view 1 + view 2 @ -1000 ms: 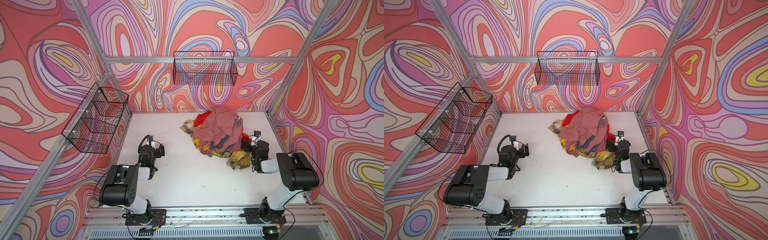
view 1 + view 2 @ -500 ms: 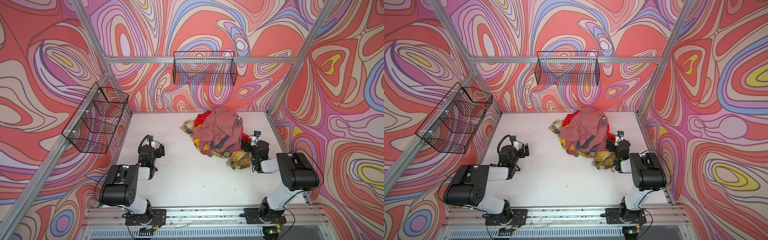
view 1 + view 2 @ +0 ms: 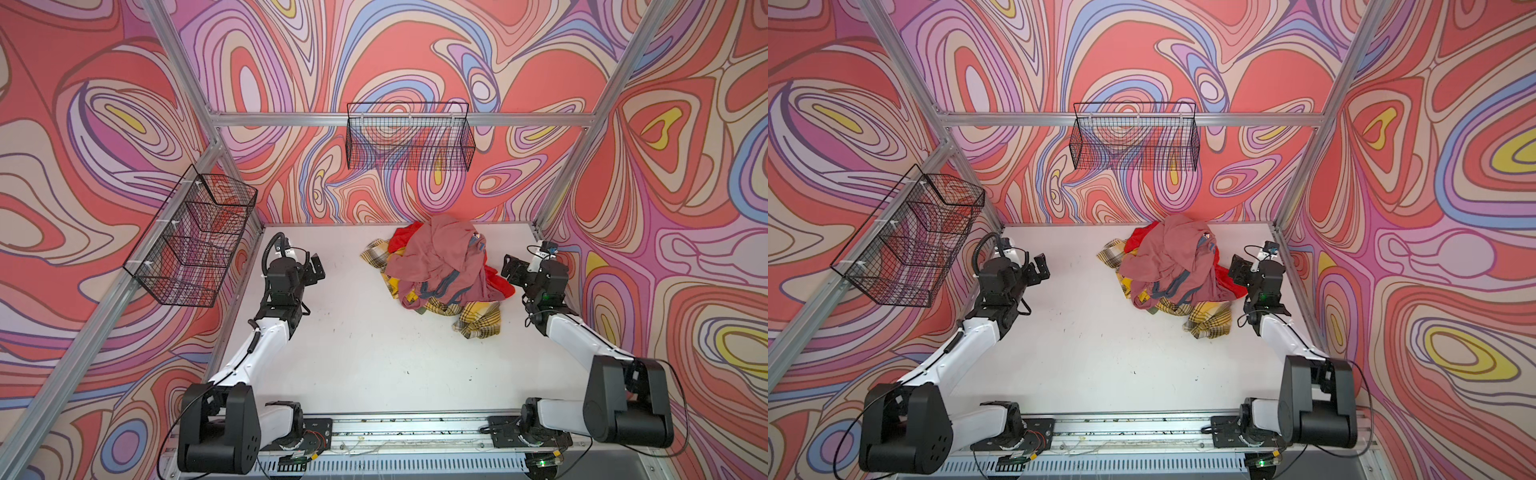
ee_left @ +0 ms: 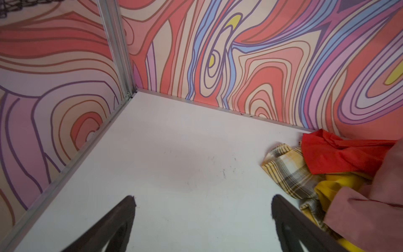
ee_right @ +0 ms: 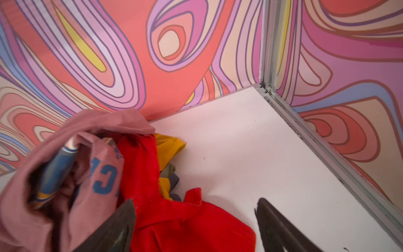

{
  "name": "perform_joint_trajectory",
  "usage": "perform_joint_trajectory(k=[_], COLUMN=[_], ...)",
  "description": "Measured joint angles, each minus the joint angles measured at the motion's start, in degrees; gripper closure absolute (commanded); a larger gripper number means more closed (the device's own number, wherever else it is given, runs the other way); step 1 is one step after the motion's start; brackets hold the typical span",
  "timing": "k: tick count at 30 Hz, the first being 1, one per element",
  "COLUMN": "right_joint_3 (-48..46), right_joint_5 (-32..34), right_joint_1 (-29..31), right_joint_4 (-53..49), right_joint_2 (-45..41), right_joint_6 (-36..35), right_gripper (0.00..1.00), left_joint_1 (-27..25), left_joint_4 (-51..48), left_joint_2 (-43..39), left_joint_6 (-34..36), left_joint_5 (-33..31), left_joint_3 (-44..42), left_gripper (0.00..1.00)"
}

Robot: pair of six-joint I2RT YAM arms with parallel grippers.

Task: Pick out a specific cloth from the pile
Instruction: 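Reach the right gripper into the pile while the left gripper moves forward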

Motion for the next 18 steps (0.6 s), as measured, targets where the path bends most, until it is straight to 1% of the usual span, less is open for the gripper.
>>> perform_joint_trajectory(k=[3,6,8,10,12,15,18], right_joint_3=[0.7,1.7,1.7,1.4,1.1,1.0,1.0], right_joint_5=[-3.2,-7.1,-10.1,-11.8,-12.3,-9.8,-6.7], right_joint_1=[0.0,0.0,0.2,1.2,3.7,11.1,18.3], right_joint_4=[-6.8,-13.1,-16.2,-18.4,-20.4,-23.9,-26.5], right_joint_2=[-3.9,-6.8,-9.2,-11.8,-14.4,-17.6,-18.6], right_joint_6=[1.5,2.8,4.0,4.5,4.1,1.8,-0.5], right_gripper=[0.16,0.24,0.27,0.28,0.28,0.29,0.34], left_joint_1=[-3.7,-9.4,-13.0,-15.7,-17.7,-19.1,-19.3], left_joint_4=[-2.5,-4.9,-5.3,-5.3,-5.2,-5.1,-4.9], left_joint_2=[-0.3,-0.1,0.6,1.6,3.0,4.5,5.0], left_joint_6=[-3.3,-5.0,-6.0,-6.9,-7.8,-9.2,-11.0], left_joint_5=[-0.4,-1.7,-2.3,-2.7,-3.1,-3.1,-3.1], left_joint_3=[-1.3,-2.0,-2.2,-2.4,-2.9,-4.0,-5.1], left_gripper=[0.00,0.00,0.00,0.00,0.00,0.00,0.00])
